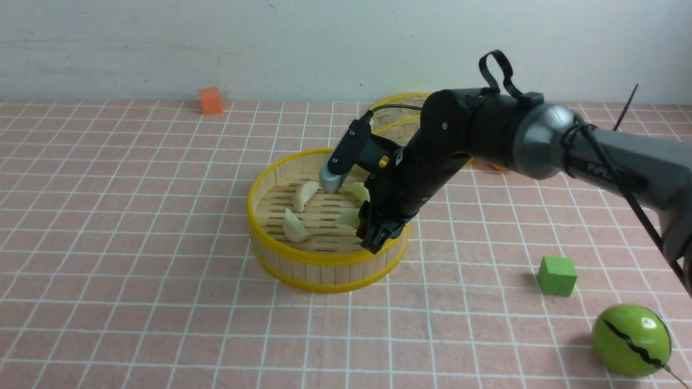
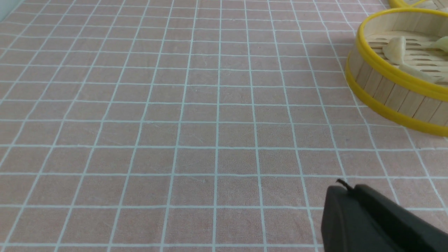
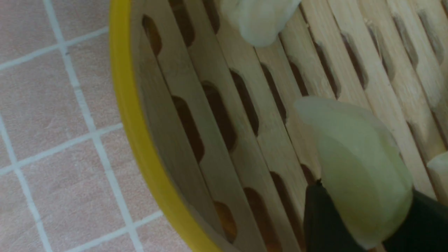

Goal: Put the dumplings into the steamer on the table with the pink tablecloth.

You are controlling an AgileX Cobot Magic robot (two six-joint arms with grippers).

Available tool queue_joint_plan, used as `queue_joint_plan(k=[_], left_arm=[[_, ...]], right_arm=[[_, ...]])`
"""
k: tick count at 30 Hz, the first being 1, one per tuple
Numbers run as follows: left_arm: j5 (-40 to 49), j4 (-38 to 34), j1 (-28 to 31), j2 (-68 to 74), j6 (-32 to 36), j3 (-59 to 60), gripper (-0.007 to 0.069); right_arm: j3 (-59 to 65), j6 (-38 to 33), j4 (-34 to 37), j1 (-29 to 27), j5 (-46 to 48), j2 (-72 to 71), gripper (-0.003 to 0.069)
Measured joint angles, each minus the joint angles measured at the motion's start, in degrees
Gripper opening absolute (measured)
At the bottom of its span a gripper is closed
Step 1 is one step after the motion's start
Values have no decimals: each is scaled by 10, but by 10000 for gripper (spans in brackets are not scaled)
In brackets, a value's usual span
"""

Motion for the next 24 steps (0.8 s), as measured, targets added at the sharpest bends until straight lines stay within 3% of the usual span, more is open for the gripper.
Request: queue_joint_plan(k=[4, 5, 9, 12, 16, 21, 22, 23, 24], left_arm=[[1, 0, 0, 0, 0, 0, 18], [1, 0, 0, 0, 0, 0, 20], [2, 0, 0, 0, 0, 0, 21], [2, 0, 0, 0, 0, 0, 21], [2, 0, 0, 0, 0, 0, 21], [2, 0, 0, 0, -1, 0, 30], [2, 0, 0, 0, -1, 0, 31], [2, 0, 0, 0, -1, 0, 34], [2, 0, 0, 0, -1, 0, 34]], right_arm=[[-1, -2, 0, 0, -4, 0, 314], [-1, -2, -2, 0, -3, -1, 378], [-2, 4, -20, 0, 20, -20, 494], [-12, 56, -41, 0, 58, -63, 503], [-23, 158, -81, 0, 90, -143, 445], [-29, 289, -159, 0, 160, -276, 272], [-29, 289, -166, 0, 164, -280, 264], [-29, 332, -198, 0, 201, -319, 191], [-29, 336, -205, 0, 211, -323, 183]])
